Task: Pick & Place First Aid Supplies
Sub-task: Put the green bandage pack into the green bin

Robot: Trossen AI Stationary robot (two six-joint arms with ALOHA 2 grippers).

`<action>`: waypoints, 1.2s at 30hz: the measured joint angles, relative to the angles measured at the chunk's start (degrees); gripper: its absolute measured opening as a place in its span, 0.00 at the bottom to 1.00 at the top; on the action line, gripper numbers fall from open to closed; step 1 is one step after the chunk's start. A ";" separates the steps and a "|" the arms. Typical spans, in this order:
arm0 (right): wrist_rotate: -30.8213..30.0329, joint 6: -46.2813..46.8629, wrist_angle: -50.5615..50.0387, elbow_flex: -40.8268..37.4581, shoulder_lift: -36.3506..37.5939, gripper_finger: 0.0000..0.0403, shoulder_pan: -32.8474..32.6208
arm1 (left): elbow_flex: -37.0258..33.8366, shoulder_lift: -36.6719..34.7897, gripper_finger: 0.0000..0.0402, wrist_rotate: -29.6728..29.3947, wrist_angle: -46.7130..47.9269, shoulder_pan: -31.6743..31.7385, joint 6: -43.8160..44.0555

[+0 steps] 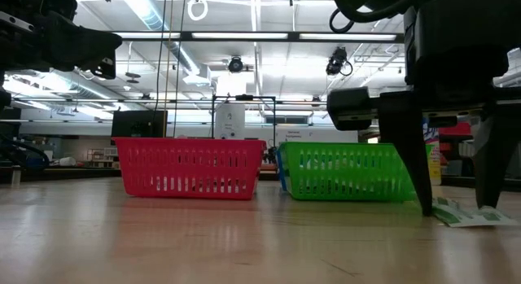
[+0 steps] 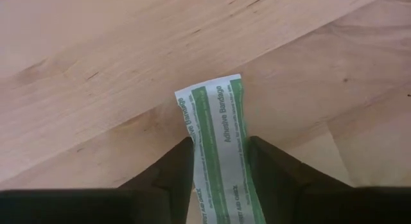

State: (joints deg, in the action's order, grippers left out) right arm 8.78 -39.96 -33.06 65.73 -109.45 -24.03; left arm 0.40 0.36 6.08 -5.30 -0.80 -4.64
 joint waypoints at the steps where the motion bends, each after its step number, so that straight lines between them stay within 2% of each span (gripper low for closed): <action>1: 0.00 0.00 0.02 0.00 0.00 0.36 0.00 | 0.00 0.00 0.06 0.00 0.00 0.00 0.00; 7: -0.05 0.55 0.09 0.00 0.00 0.32 0.00 | 0.00 0.00 0.06 0.00 0.00 -0.01 0.00; 18: -1.55 0.90 0.53 -0.22 1.16 0.34 0.03 | 0.00 0.00 0.06 -0.01 0.01 -0.01 0.00; 36: -0.47 2.00 5.70 -0.13 7.91 0.33 -2.00 | 0.00 0.00 0.06 -0.02 0.02 -0.02 0.00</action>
State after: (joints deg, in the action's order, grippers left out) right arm 8.31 -37.96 -27.36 65.60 -101.54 -26.03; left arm 0.40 0.36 6.07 -5.28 -0.82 -4.64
